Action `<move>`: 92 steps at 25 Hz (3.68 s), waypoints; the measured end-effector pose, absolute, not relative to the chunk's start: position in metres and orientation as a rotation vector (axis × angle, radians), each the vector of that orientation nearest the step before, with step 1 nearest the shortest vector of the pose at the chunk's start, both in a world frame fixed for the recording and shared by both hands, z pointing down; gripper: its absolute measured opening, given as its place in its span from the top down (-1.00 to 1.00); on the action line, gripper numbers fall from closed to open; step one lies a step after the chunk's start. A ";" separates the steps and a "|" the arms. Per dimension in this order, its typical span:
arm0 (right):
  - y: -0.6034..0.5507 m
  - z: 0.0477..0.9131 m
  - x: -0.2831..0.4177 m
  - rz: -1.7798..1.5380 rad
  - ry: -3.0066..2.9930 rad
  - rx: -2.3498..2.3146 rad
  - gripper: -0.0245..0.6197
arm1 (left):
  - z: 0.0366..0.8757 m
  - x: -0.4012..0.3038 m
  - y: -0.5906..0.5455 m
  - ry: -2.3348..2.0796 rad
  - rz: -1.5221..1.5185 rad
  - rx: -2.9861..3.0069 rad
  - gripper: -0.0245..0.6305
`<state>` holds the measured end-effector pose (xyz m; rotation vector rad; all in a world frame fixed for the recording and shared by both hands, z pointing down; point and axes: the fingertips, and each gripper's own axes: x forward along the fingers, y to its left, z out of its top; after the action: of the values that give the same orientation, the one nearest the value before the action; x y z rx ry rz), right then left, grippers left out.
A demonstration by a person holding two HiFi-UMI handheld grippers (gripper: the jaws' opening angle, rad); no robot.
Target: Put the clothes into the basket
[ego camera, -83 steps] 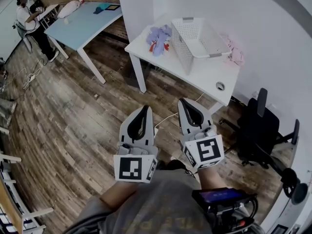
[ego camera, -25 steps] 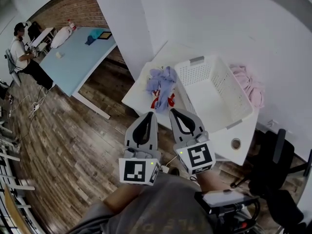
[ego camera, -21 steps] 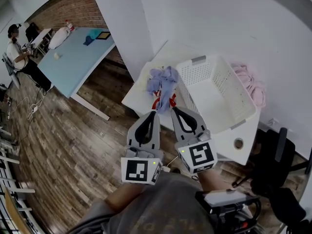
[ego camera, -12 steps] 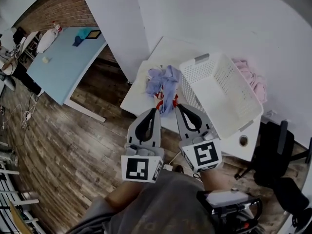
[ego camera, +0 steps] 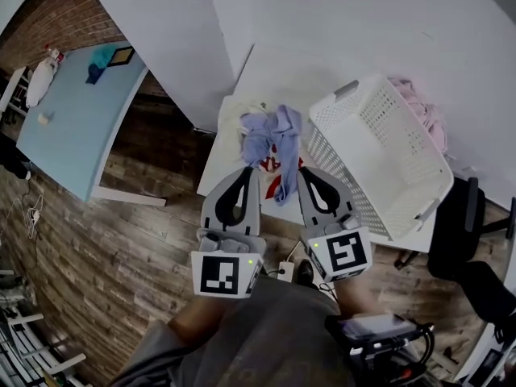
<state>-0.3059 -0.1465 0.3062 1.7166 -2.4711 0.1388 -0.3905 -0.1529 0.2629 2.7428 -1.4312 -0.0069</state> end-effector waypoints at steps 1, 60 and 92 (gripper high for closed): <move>-0.151 0.310 -0.306 0.147 -2.452 1.728 0.90 | 0.265 -0.393 -0.160 -1.418 -0.001 2.748 0.90; -0.214 0.469 -0.305 0.445 -2.035 1.736 0.55 | 0.458 -0.351 -0.268 -0.600 0.770 2.748 0.79; -0.072 0.151 -0.154 -0.234 -2.078 2.078 0.59 | 0.138 -0.182 -0.091 -0.472 0.182 3.308 0.79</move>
<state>-0.1540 -0.0721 0.1507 2.0780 -2.0778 -0.2338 -0.1819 -0.0911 0.1375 3.3077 -0.4724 0.1820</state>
